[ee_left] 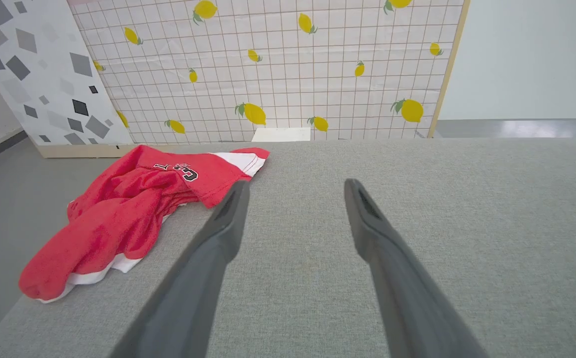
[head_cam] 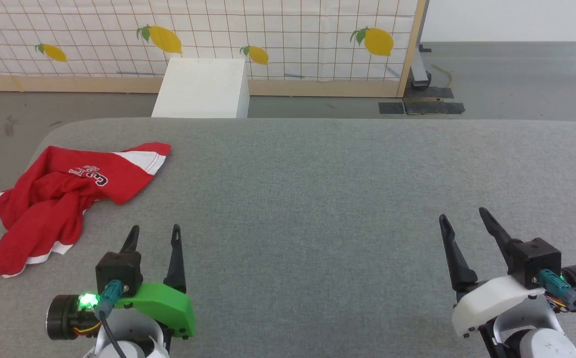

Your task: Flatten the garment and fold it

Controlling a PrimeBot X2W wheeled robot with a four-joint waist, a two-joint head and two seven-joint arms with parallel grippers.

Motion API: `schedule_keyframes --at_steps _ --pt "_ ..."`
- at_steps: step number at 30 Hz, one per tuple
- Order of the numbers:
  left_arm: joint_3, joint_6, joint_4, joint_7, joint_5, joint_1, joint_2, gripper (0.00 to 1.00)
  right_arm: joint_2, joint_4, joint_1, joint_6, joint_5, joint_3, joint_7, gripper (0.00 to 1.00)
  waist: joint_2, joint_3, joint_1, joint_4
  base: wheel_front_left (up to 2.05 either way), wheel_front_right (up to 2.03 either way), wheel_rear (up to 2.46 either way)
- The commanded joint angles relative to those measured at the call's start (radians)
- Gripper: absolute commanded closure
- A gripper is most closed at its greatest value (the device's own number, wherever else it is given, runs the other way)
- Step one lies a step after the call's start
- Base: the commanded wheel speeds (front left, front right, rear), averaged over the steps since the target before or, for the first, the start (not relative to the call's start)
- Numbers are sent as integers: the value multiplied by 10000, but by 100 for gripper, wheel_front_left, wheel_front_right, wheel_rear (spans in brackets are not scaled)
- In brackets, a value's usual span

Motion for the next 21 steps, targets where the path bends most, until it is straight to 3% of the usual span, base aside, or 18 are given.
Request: schedule_keyframes --at_steps 1,21 --pt "-29 22 48 -101 -61 10 -2 0 1 39 52 -1 89 -34 -96 0 0 -1 0 1 0 0 0" --pt "-164 181 282 -602 -440 96 -9 0 4 234 244 -3 388 -177 -593 0 0 -30 0 327 0 0 0"
